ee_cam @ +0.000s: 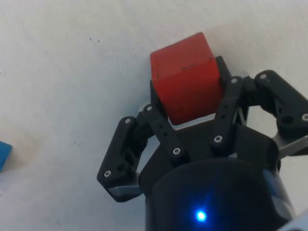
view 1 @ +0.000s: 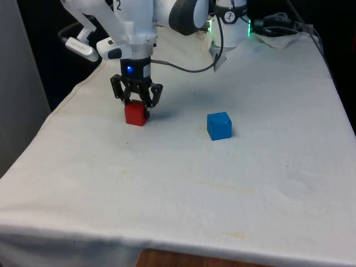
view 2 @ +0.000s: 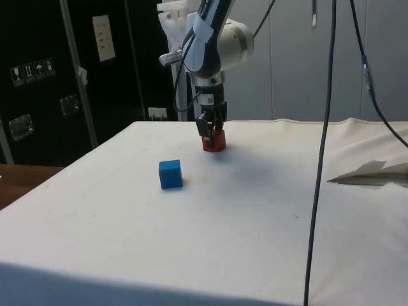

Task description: Stack the two cubes.

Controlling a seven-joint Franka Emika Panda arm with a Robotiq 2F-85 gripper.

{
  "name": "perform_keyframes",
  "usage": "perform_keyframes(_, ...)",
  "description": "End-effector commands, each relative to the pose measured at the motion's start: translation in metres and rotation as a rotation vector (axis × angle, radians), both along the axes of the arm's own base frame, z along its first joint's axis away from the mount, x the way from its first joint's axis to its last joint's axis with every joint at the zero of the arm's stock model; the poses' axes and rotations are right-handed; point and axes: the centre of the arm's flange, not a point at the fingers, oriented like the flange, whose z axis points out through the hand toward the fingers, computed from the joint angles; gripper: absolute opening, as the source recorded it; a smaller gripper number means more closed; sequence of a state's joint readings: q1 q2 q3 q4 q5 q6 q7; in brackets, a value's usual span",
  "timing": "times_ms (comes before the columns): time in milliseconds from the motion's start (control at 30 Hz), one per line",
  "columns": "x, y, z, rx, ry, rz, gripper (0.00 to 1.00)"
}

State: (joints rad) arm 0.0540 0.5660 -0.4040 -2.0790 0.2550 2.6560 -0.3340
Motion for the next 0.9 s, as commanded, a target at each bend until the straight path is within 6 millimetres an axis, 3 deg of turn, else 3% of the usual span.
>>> perform_keyframes(0,0.002,0.003,0.002,0.001,-0.006,-0.003,0.01)
perform_keyframes(867,0.010,0.025,0.040,0.023,-0.045,-0.042,0.01)
